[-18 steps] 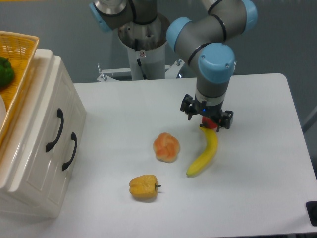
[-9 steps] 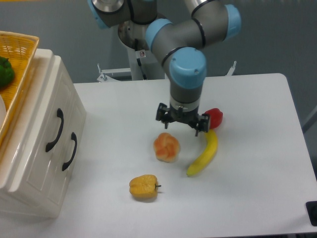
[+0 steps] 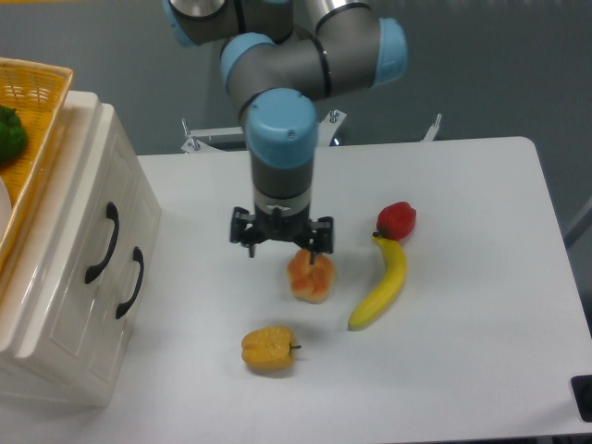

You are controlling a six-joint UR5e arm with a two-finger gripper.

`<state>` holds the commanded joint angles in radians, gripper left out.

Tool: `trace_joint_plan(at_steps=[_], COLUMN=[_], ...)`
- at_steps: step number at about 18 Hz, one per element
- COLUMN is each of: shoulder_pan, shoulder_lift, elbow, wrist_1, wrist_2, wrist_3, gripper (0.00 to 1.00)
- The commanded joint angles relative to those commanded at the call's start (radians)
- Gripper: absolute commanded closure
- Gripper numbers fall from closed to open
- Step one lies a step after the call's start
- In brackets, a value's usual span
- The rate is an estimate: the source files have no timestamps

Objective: Slide open the top white drawer
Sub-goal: 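Move the gripper across the table toward the upper drawer's black handle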

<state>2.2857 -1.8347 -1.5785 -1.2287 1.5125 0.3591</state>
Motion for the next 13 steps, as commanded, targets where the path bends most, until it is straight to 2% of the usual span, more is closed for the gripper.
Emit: trace_joint_plan(at_steps=[13], shoulder_pan=[-0.118], shoulder_lift=[0.017], elbow=[0.009], wrist_1=[0.0], wrist_2=[-0.041], wrist_3=[-0.198], gripper=[0.0])
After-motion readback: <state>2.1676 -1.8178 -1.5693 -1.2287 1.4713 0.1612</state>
